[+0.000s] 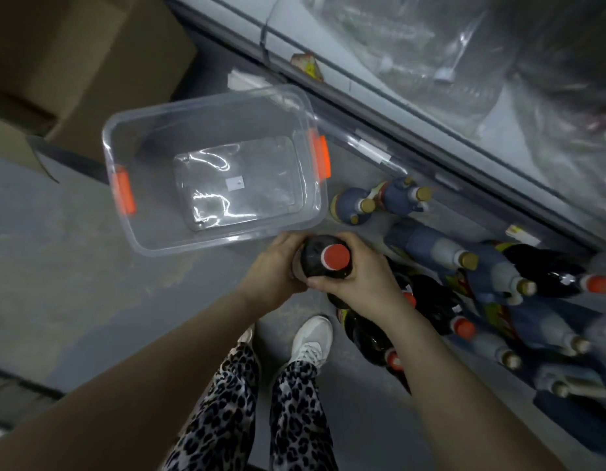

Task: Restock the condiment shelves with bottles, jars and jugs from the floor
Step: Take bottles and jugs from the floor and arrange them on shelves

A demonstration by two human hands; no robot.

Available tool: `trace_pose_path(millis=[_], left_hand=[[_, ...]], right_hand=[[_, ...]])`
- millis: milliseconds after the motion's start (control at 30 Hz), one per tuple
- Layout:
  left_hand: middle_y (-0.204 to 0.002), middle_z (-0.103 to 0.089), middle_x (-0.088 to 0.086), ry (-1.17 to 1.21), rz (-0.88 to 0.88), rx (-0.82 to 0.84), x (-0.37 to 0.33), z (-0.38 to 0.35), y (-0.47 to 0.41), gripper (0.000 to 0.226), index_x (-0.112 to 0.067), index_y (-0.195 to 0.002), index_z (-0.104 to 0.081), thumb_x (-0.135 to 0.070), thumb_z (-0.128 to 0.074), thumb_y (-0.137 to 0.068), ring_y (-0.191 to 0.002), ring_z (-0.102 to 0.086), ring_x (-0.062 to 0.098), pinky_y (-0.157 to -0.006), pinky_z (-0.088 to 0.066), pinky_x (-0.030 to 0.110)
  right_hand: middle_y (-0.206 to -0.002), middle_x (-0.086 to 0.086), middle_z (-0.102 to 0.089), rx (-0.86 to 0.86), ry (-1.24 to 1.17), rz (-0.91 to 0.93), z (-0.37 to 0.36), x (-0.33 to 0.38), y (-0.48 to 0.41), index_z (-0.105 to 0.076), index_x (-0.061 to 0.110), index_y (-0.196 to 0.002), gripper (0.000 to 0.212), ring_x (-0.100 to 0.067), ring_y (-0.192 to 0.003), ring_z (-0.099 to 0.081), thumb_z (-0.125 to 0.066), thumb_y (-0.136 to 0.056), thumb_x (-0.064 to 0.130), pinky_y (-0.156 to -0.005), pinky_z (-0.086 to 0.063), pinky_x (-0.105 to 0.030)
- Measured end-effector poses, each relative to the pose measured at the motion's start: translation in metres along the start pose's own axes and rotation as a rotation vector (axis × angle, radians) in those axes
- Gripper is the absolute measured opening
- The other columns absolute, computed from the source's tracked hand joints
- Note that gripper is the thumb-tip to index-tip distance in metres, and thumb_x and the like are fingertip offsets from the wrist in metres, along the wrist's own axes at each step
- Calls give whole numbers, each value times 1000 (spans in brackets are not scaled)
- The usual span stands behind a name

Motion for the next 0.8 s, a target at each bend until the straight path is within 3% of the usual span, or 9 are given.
trace_pose_path(millis=[133, 267, 333, 400, 500, 600, 700, 800], left_hand=[[-124, -61, -4, 63, -29, 36, -55, 34, 25, 87, -18, -138, -45, -17, -91, -64, -115, -58, 16, -91, -43, 21], [-118, -65, -4, 83, -120, 38, -121, 77, 56, 80, -21, -134, -46, -23, -90, -67, -110, -62, 16, -94, -51, 38], [-121, -65, -3, 105, -174, 19, -154, 98, 74, 79, -21, -135, -47, -24, -90, -68, -113, -62, 13, -97, -50, 40], [-121, -66, -8, 165, -198, 2, -186, 118, 93, 76, -25, -132, -49, -26, -90, -68, -111, -63, 6, -99, -50, 37], [-121, -67, -3, 277, -202, 5, -226, 143, 124, 70, -20, -133, -51, -21, -87, -72, -111, -65, 11, -101, -50, 40], [-122, -68, -5, 341, -213, -10, -264, 168, 152, 67, -21, -135, -51, -19, -83, -77, -112, -65, 10, -101, -50, 38], [-124, -68, -10, 370, -259, -40, -308, 195, 179, 70, -29, -139, -50, -33, -82, -77, -114, -64, 6, -102, -49, 35], [-125, -68, -4, 408, -309, -43, -352, 220, 206, 68, -27, -137, -52, -40, -79, -77, -116, -64, 14, -104, -48, 44]], right_hand=[[-96, 25, -63, 25, -27, 7, 38, 50, 31, -54, 37, -111, 63, 11, -91, -58, -93, -61, 37, -73, -44, -9], [-102, 13, -70, 10, -86, 21, 84, 104, 66, -61, 30, -110, 60, -2, -97, -66, -93, -60, 36, -89, -54, -30], [-103, 12, -73, 1, -169, 34, 104, 130, 83, -63, 31, -110, 60, -3, -97, -68, -93, -57, 36, -94, -55, -36], [-105, 11, -75, -16, -247, 53, 122, 157, 101, -66, 28, -111, 67, -4, -99, -70, -91, -51, 44, -96, -55, -39], [-108, 10, -75, -71, -365, 75, 147, 193, 128, -69, 27, -108, 71, -8, -104, -70, -90, -46, 55, -100, -53, -43], [-110, 6, -75, -76, -460, 96, 171, 228, 160, -71, 28, -109, 73, -17, -105, -71, -89, -49, 65, -99, -51, -59], [-112, 9, -75, -73, -480, 161, 196, 266, 196, -72, 33, -109, 56, -10, -107, -70, -83, -63, 63, -101, -52, -52], [-123, 9, -71, -73, -514, 220, 219, 302, 232, -66, 29, -124, 56, -8, -117, -65, -79, -75, 52, -106, -50, -39]])
Point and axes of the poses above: each hand's wrist, its own y-axis away from the middle knuckle, its own z-axis out of the back of the hand, x = y × z, the point moved 8 cm from there along -y, towards the middle knuckle
